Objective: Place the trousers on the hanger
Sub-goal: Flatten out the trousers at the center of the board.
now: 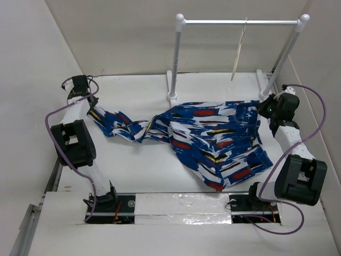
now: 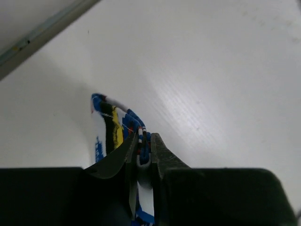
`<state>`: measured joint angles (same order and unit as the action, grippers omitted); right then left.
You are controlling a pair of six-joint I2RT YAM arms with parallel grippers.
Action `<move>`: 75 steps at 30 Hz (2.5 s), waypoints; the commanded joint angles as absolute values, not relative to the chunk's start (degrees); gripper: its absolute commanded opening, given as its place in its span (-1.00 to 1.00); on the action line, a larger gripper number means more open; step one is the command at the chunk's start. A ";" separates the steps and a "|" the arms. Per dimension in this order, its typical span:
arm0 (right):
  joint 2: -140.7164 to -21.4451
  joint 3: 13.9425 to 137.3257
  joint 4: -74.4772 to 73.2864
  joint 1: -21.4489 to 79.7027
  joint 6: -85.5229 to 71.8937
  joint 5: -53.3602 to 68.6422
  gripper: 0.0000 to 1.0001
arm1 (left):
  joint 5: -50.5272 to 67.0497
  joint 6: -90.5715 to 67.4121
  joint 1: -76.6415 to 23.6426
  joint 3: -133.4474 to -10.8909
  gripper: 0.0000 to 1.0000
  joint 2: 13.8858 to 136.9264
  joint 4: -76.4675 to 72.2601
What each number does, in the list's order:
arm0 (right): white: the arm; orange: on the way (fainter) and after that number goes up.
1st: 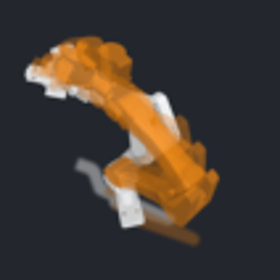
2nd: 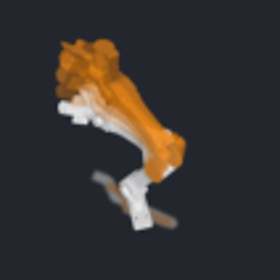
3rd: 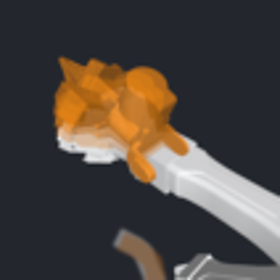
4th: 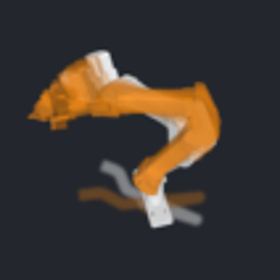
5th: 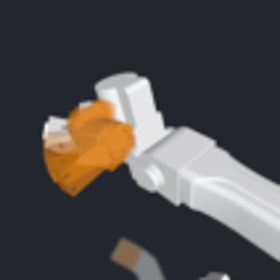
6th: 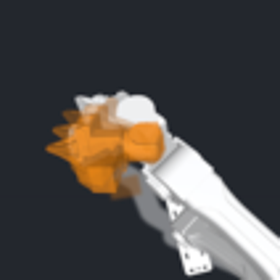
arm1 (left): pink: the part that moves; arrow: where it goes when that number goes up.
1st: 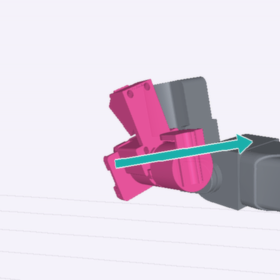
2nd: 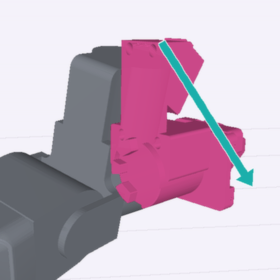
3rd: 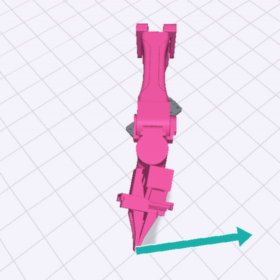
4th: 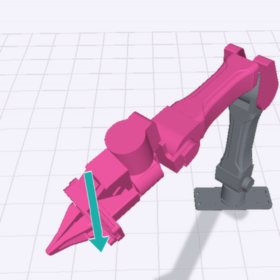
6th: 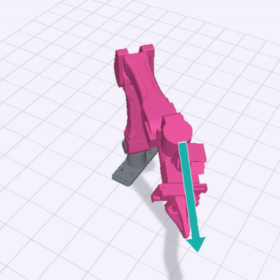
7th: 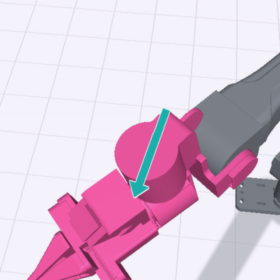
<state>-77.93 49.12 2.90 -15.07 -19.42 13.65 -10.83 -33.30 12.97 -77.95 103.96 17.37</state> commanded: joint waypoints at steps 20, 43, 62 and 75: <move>-82.71 60.81 -3.16 -18.03 -21.45 2.46 0.32 | -8.87 -32.17 11.52 -90.37 0.86 106.63 13.63; -40.96 32.26 -5.36 7.99 -10.20 14.68 -0.90 | -18.44 -73.12 -36.21 -28.21 0.30 64.77 -5.09; -44.30 30.76 -6.94 20.03 -8.26 10.64 -0.85 | -26.46 -93.25 -36.21 -21.27 0.19 71.63 -19.33; -44.39 29.97 -7.65 21.09 -8.17 9.93 -0.84 | -27.60 -99.75 -36.21 -22.94 0.12 78.75 -23.20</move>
<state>-45.04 30.50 -7.75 20.34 -9.19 10.74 -24.75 -96.68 -36.27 -22.06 78.11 -22.00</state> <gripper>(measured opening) 0.078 0.562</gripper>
